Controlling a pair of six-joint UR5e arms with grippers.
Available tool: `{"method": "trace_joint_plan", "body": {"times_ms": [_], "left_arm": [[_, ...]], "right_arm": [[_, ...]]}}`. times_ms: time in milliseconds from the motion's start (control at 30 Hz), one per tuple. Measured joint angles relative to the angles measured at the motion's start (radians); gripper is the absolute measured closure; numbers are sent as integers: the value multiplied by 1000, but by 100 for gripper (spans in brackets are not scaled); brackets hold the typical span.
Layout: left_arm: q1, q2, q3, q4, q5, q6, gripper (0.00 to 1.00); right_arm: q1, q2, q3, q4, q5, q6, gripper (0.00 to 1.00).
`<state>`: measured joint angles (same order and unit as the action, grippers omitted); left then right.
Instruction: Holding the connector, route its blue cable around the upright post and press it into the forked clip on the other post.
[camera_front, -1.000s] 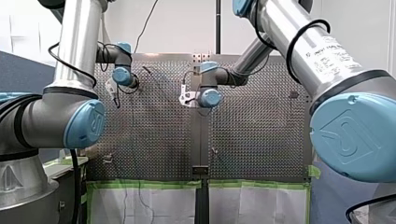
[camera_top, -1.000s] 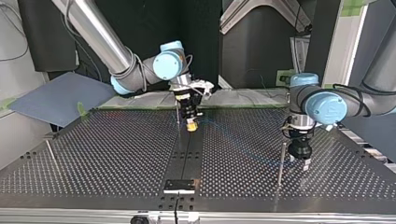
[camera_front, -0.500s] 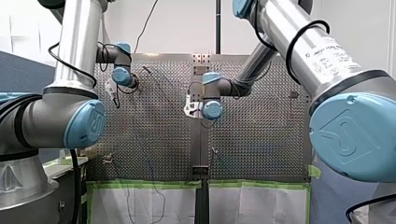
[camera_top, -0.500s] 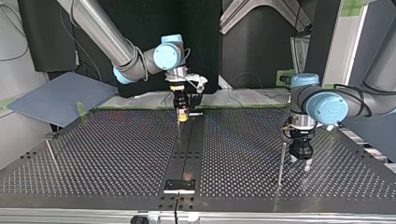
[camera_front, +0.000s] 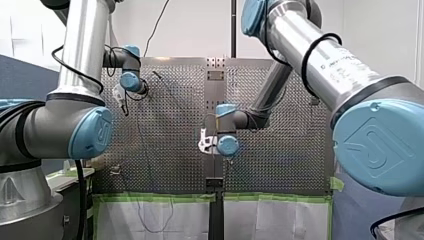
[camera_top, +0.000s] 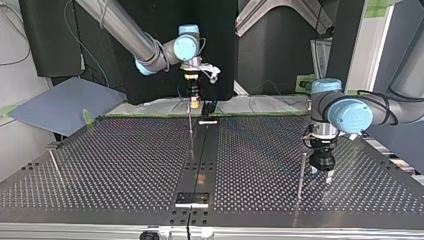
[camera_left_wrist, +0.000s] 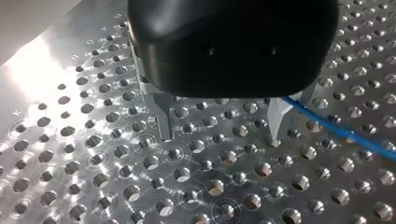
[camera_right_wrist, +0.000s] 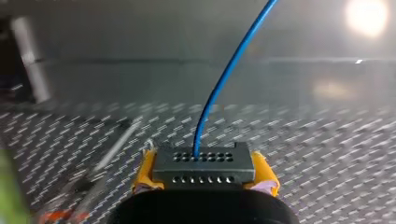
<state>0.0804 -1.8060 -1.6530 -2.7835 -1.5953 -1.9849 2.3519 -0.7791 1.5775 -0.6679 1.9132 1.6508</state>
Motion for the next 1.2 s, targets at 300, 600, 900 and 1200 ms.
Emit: {"method": "trace_joint_plan", "body": {"times_ms": [300, 600, 900, 1200], "left_arm": [[0, 0, 0, 1, -1, 0, 0], [1, 0, 0, 0, -1, 0, 0], [1, 0, 0, 0, -1, 0, 0], [1, 0, 0, -1, 0, 0, 0]], "right_arm": [[0, 77, 77, -78, 18, 2, 100], [-12, 149, 149, -149, 41, 12, 100], [-56, 221, 227, -227, 44, 9, 100], [-128, 236, 302, -289, 18, -26, 100]]}}
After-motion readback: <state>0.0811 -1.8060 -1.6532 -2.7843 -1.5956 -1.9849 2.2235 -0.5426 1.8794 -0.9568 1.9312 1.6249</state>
